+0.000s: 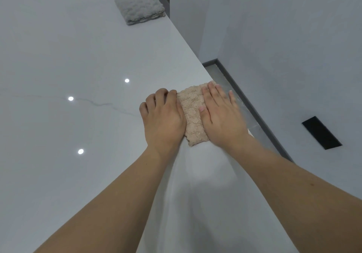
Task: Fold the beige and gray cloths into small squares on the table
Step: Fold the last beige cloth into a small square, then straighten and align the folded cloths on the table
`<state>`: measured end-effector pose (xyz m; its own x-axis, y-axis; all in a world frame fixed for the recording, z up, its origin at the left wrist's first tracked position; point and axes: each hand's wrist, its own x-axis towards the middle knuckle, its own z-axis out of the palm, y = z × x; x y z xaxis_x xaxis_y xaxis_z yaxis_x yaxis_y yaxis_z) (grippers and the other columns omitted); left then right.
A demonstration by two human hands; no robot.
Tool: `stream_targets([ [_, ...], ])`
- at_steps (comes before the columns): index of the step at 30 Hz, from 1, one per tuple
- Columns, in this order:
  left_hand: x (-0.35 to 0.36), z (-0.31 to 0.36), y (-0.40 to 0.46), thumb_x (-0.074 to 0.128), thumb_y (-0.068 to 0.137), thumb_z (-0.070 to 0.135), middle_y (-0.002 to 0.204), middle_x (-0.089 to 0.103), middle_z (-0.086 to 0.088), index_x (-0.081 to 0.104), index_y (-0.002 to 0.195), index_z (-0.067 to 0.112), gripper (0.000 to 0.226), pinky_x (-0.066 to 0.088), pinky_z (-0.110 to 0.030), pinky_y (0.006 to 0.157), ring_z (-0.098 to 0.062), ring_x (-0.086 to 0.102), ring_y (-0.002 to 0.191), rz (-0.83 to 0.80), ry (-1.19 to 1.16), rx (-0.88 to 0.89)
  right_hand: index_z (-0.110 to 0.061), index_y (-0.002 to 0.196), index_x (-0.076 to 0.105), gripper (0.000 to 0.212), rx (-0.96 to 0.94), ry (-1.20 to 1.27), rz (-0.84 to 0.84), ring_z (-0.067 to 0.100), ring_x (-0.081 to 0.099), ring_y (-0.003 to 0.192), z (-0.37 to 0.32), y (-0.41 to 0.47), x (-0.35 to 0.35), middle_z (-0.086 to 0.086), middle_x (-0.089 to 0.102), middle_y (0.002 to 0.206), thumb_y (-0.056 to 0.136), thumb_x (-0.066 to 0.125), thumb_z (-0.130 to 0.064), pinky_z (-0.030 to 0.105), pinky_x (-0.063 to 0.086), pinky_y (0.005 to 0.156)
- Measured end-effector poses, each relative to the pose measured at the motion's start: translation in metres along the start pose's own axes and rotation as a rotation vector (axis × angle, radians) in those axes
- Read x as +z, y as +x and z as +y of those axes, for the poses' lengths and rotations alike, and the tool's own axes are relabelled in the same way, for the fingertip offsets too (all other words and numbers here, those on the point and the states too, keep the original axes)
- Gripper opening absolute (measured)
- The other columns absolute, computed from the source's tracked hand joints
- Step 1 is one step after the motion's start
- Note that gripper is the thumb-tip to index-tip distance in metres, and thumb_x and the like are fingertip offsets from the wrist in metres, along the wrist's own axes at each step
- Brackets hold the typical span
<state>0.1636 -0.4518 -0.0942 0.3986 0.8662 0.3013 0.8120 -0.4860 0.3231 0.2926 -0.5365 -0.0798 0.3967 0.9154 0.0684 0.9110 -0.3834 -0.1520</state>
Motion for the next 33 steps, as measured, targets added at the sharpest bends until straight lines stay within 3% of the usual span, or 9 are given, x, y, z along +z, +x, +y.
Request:
stream_targets([
  [4, 0.0, -0.002, 0.002, 0.039, 0.101, 0.029, 0.125, 0.056, -0.001, 0.059, 0.124, 0.02, 0.032, 0.028, -0.039, 0.098, -0.028, 0.048, 0.114, -0.014, -0.027, 0.017, -0.011, 0.154, 0.018, 0.059, -0.001, -0.054, 0.0, 0.018, 0.005, 0.15, -0.001, -0.001, -0.004, 0.006, 0.015, 0.162, 0.101, 0.014, -0.037, 0.043, -0.009, 0.119],
  [8, -0.01, -0.006, 0.005, 0.03, 0.102, 0.03, 0.13, 0.056, -0.009, 0.055, 0.13, 0.008, 0.043, 0.033, -0.042, 0.105, -0.032, 0.05, 0.12, -0.075, -0.182, 0.035, -0.007, 0.152, 0.022, 0.057, 0.004, -0.037, 0.011, 0.022, 0.006, 0.15, -0.009, -0.009, -0.017, 0.009, 0.015, 0.161, 0.103, 0.018, -0.035, 0.042, -0.007, 0.121],
  [11, -0.025, -0.02, -0.001, 0.03, 0.104, 0.027, 0.144, 0.046, -0.019, 0.047, 0.137, 0.0, 0.046, 0.029, -0.046, 0.115, -0.036, 0.04, 0.135, -0.121, -0.203, 0.078, -0.006, 0.15, 0.027, 0.06, -0.011, -0.011, 0.044, 0.023, 0.009, 0.149, -0.025, -0.02, -0.031, 0.01, 0.019, 0.16, 0.1, 0.016, -0.037, 0.039, -0.005, 0.12],
  [15, -0.057, -0.044, -0.019, 0.026, 0.103, 0.031, 0.151, 0.039, -0.017, 0.04, 0.143, 0.001, 0.052, 0.022, -0.051, 0.117, -0.035, 0.031, 0.143, -0.174, -0.115, 0.139, -0.007, 0.151, 0.027, 0.058, -0.011, 0.017, 0.04, 0.022, 0.01, 0.149, -0.055, -0.048, -0.045, 0.009, 0.018, 0.161, 0.1, 0.019, -0.035, 0.037, -0.002, 0.121],
  [23, -0.128, -0.106, -0.072, 0.022, 0.102, 0.036, 0.152, 0.04, -0.017, 0.04, 0.145, 0.0, 0.058, 0.021, -0.051, 0.119, -0.036, 0.032, 0.144, -0.214, -0.054, 0.168, -0.01, 0.153, 0.021, 0.064, 0.008, 0.105, -0.02, 0.019, 0.003, 0.15, -0.113, -0.104, -0.073, 0.006, 0.011, 0.162, 0.096, 0.012, -0.037, 0.037, -0.003, 0.121],
  [33, -0.158, -0.143, -0.115, 0.021, 0.101, 0.038, 0.157, 0.033, -0.013, 0.035, 0.149, 0.003, 0.061, 0.012, -0.045, 0.122, -0.031, 0.024, 0.148, -0.287, -0.068, 0.193, -0.01, 0.152, 0.024, 0.067, 0.016, 0.161, -0.1, 0.017, 0.005, 0.15, -0.141, -0.142, -0.061, 0.006, 0.011, 0.162, 0.094, 0.009, -0.041, 0.037, 0.0, 0.122],
])
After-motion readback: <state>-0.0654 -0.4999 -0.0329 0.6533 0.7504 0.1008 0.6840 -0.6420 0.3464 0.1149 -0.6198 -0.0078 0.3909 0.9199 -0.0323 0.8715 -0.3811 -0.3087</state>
